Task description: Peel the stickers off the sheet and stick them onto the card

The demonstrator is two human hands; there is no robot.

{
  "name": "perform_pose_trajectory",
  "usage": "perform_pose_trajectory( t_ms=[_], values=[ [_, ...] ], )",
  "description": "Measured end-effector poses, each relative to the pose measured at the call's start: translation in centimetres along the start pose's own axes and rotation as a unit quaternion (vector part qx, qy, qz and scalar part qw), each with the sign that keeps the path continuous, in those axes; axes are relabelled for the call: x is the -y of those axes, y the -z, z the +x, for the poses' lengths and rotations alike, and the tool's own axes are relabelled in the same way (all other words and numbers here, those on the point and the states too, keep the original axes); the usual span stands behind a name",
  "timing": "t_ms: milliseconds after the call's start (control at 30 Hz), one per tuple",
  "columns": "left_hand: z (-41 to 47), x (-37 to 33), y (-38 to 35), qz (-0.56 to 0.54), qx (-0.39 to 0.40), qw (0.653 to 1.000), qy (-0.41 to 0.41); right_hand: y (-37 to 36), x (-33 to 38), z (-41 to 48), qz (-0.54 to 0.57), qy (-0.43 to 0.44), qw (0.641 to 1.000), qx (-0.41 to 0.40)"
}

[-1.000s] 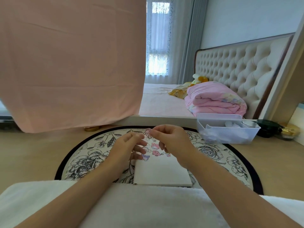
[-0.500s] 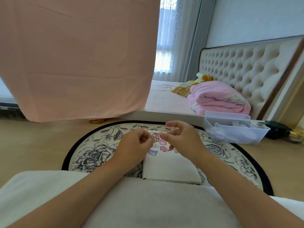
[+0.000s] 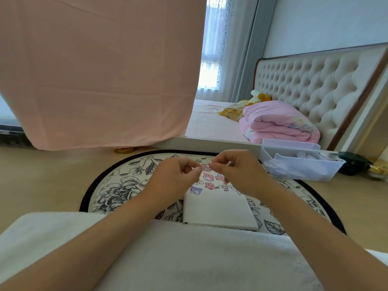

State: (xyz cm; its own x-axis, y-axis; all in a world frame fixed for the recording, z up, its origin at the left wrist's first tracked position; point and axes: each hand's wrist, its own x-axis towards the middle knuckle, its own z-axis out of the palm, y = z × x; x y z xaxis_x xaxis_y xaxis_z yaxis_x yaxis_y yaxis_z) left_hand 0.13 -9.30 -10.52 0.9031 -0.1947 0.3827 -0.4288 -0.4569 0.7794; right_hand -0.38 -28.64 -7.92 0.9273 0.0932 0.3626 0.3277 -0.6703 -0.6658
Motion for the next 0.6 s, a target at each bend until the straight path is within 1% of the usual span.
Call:
perform_pose_trajectory(
  t_ms=[33,67,100,133,200,233,300,367,433,600],
  values=[
    [0.1,0.0,0.0,-0.021,0.001,1.0,0.013,0.2,0.0,0.0,0.006,-0.009,1.0,-0.004],
    [0.1,0.1,0.1,-0.017,0.003,1.0,0.014,0.4,0.0,0.0,0.017,-0.024,1.0,-0.001],
    [0.1,0.4,0.1,0.018,0.008,1.0,0.001,0.6,-0.1,0.0,0.035,-0.05,0.998,0.014],
    [0.0,0.8,0.2,0.078,0.021,0.996,-0.025,0.8,-0.3,-0.1,0.057,-0.085,0.994,0.04],
    [-0.3,1.6,0.3,0.207,0.069,0.972,-0.086,1.1,-0.4,-0.6,0.096,-0.17,0.973,0.122],
    [-0.4,2.0,0.3,0.253,0.096,0.956,-0.11,1.1,-0.4,-0.8,0.101,-0.206,0.959,0.164],
    [-0.7,2.5,0.1,0.286,0.141,0.94,-0.122,1.0,-0.2,-1.1,0.076,-0.242,0.945,0.207],
    [-0.7,2.7,-0.1,0.277,0.154,0.941,-0.121,0.7,0.0,-0.9,0.032,-0.249,0.947,0.201],
    [-0.7,2.7,-0.2,0.275,0.145,0.942,-0.127,0.1,0.1,-0.9,0.004,-0.245,0.952,0.185],
    [-0.7,3.0,-0.4,0.279,0.142,0.941,-0.126,-0.9,0.1,-1.1,-0.016,-0.238,0.961,0.138]
  ],
)
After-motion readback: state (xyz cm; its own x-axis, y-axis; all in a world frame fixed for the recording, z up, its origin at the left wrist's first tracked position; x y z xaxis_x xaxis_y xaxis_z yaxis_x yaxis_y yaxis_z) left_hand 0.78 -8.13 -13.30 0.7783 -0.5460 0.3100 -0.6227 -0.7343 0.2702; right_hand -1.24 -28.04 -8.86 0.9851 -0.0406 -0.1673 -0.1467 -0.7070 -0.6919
